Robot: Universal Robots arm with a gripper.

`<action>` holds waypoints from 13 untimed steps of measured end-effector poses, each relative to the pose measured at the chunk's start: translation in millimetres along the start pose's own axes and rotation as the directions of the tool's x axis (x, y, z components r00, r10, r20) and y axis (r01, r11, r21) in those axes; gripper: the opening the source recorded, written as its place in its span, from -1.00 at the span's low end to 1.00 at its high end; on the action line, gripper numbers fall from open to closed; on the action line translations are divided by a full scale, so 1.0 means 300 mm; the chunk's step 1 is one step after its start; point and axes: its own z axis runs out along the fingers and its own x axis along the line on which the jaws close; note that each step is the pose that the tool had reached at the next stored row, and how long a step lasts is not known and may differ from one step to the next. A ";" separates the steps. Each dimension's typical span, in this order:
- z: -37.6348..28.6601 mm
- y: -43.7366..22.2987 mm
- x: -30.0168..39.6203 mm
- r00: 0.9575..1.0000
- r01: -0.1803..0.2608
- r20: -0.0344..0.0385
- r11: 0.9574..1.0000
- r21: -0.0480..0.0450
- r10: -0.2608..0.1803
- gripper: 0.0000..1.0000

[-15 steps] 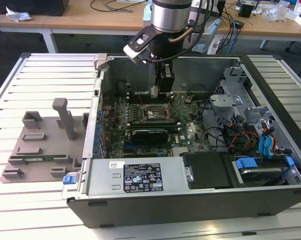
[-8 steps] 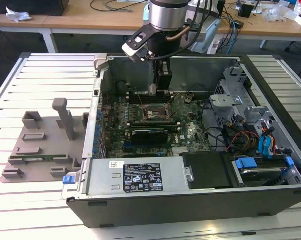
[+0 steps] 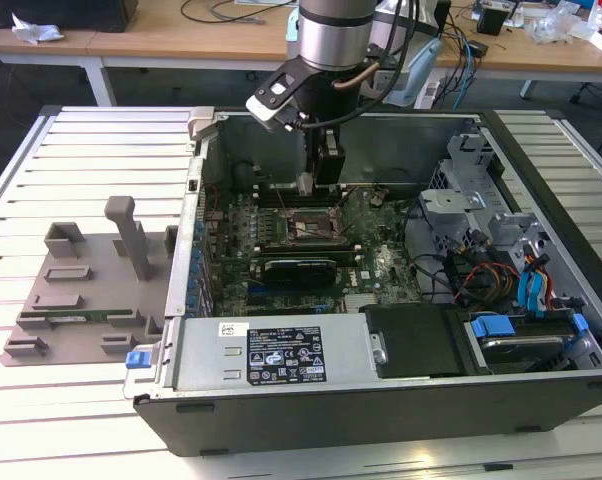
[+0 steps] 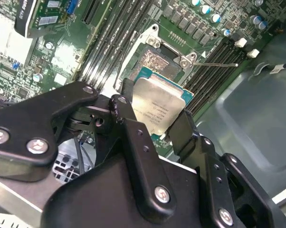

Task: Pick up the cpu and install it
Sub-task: 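Place the cpu into insertion slot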

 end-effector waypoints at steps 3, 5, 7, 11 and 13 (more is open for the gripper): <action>0.009 0.000 0.002 1.000 0.000 0.000 1.000 0.000 0.000 0.09; 0.015 0.000 0.002 1.000 0.000 0.000 1.000 0.000 0.000 0.09; 0.022 0.001 0.003 1.000 0.000 0.000 1.000 0.000 0.000 0.09; 0.047 0.001 0.005 1.000 0.000 0.000 1.000 0.000 0.000 0.09; 0.054 0.001 0.006 1.000 0.000 0.000 1.000 0.000 0.000 0.09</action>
